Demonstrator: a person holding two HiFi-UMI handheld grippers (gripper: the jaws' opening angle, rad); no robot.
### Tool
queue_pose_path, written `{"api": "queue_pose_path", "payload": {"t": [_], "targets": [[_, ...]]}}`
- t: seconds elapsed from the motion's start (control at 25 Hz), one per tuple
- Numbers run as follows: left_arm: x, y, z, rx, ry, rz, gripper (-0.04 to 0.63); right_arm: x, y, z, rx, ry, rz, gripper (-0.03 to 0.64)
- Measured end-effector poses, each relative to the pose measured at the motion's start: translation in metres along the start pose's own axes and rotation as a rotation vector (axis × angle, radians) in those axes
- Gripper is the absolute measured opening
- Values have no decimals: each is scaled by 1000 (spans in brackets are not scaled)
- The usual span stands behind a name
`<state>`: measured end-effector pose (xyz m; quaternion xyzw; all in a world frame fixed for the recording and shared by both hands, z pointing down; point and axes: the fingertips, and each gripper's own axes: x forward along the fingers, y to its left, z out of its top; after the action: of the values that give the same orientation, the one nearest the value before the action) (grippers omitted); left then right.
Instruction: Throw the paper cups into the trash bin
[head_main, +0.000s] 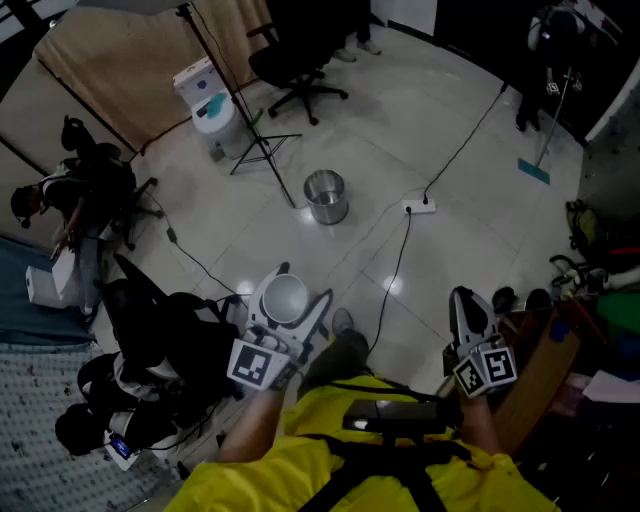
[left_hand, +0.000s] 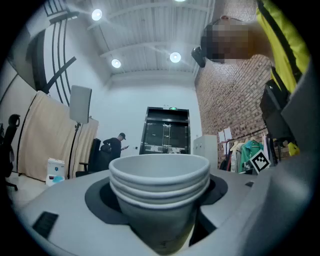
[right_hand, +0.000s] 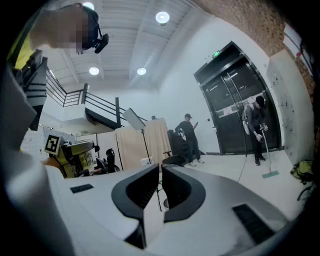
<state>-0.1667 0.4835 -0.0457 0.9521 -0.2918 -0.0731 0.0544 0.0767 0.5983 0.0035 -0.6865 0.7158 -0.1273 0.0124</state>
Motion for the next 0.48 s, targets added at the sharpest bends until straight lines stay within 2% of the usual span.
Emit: {"api": "queue_pose_path", "payload": {"t": [0.12,0.24,0.48], "targets": [[59,69,20,-12,-15,-21,357,86,2,31,-3,-31,12,25],[112,127,35,9,-10,-27,357,164,-1,59,-15,-38,30,25],[206,198,25,32,-10,48,357,294,-41,76,-1,-22,123,25]]}}
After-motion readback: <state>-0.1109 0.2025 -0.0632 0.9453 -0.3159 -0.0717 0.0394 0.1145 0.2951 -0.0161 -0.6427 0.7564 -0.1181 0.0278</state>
